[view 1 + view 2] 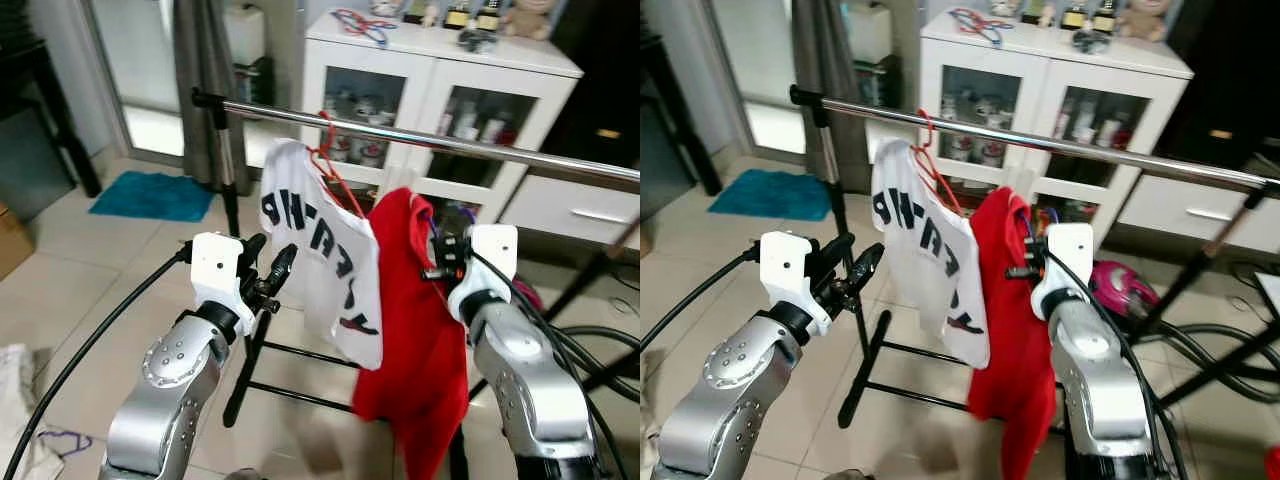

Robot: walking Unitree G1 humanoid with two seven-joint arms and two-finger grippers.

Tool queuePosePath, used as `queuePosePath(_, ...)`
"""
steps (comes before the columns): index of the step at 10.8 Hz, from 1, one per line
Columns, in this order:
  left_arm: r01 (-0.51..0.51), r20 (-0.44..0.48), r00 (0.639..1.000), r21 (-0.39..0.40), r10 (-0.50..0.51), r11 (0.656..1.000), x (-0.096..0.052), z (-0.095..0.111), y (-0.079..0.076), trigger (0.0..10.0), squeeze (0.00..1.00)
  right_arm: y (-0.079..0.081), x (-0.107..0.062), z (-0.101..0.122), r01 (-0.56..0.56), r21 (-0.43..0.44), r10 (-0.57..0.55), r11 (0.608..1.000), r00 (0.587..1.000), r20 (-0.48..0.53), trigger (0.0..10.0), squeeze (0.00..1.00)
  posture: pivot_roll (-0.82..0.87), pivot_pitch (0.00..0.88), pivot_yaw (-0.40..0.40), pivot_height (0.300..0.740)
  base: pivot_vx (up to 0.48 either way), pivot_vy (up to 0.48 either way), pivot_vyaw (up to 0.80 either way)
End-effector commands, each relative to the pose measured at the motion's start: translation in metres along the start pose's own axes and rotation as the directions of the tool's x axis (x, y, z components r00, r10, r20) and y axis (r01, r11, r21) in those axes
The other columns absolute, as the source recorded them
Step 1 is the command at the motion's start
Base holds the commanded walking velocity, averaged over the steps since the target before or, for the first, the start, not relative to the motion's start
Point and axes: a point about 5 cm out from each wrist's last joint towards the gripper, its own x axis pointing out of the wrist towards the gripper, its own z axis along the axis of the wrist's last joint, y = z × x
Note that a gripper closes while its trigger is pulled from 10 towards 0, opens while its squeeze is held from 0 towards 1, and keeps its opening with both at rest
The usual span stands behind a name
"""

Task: Hang hanger

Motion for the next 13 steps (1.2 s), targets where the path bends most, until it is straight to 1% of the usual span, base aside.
queuePosePath(1,-0.005,0.001,1.0,0.019,0.005,1.0,0.001,-0.002,-0.002,10.0,0.0,-0.002,0.0,0.014,-0.001,-0.016,0.002,1.0,0.998,0.059,10.0,0.0,0.09,0.0,-0.059,0.74,0.0,0.0,0.0)
queuePosePath(2,-0.016,0.01,1.0,0.026,0.015,1.0,0.003,0.0,-0.002,10.0,0.0,-0.002,0.003,0.018,0.001,-0.016,0.0,1.0,0.997,0.071,10.0,0.0,0.09,0.0,-0.058,0.74,0.0,0.0,0.0)
queuePosePath(3,-0.019,0.013,1.0,0.03,0.019,0.999,0.007,0.001,-0.001,10.0,0.0,-0.001,0.005,0.024,0.003,-0.011,-0.002,1.0,0.996,0.086,10.0,0.0,0.08,0.0,-0.053,0.74,0.0,-0.48,0.0)
queuePosePath(4,-0.027,0.01,1.0,0.034,0.026,0.999,0.008,0.001,0.0,10.0,0.0,0.0,0.004,0.024,-0.003,-0.017,0.004,1.0,0.997,0.081,10.0,0.0,0.08,0.0,-0.052,0.74,0.0,-0.48,0.0)
queuePosePath(6,-0.058,0.022,0.998,0.021,0.057,0.998,0.009,0.004,0.005,10.0,0.0,0.0,0.003,0.019,-0.012,-0.005,0.013,1.0,0.998,0.055,10.0,0.0,0.09,0.0,-0.048,0.74,0.0,0.0,0.0)
queuePosePath(8,-0.071,0.001,0.997,0.061,0.071,0.996,0.009,0.002,0.007,10.0,0.0,0.002,0.003,0.016,-0.019,-0.004,0.019,1.0,0.999,0.043,10.0,0.0,0.1,0.0,-0.056,0.74,0.0,0.0,0.0)
queuePosePath(9,-0.046,0.012,0.999,0.07,0.046,0.996,0.008,0.002,0.006,10.0,0.0,0.003,0.004,0.016,-0.018,-0.005,0.019,1.0,0.999,0.039,10.0,0.0,0.1,0.0,-0.059,0.74,0.0,0.0,0.0)
queuePosePath(10,-0.043,0.02,0.999,0.079,0.042,0.996,0.007,0.003,0.006,10.0,0.0,0.003,0.005,0.017,-0.015,-0.012,0.015,1.0,0.999,0.04,10.0,0.0,0.1,0.0,-0.06,0.74,0.266,0.0,0.0)
queuePosePath(11,-0.045,0.022,0.999,0.083,0.043,0.996,0.009,0.004,0.008,10.0,0.0,-0.001,0.005,0.017,0.021,-0.04,-0.02,0.999,0.999,0.034,10.0,0.0,0.1,0.0,-0.061,0.74,0.341,0.0,0.0)
queuePosePath(12,-0.032,0.023,0.999,0.089,0.03,0.996,0.01,0.006,0.008,10.0,0.0,-0.007,0.005,0.014,0.062,-0.018,-0.062,0.998,0.998,0.018,10.0,0.0,0.1,0.0,-0.052,0.74,0.352,0.0,0.8)
queuePosePath(13,-0.02,0.018,1.0,0.096,0.018,0.995,0.01,0.006,0.009,10.0,0.0,-0.01,0.004,0.013,0.081,0.033,-0.082,0.996,0.996,0.02,10.0,0.0,0.1,0.0,-0.044,0.74,0.375,0.0,0.43)
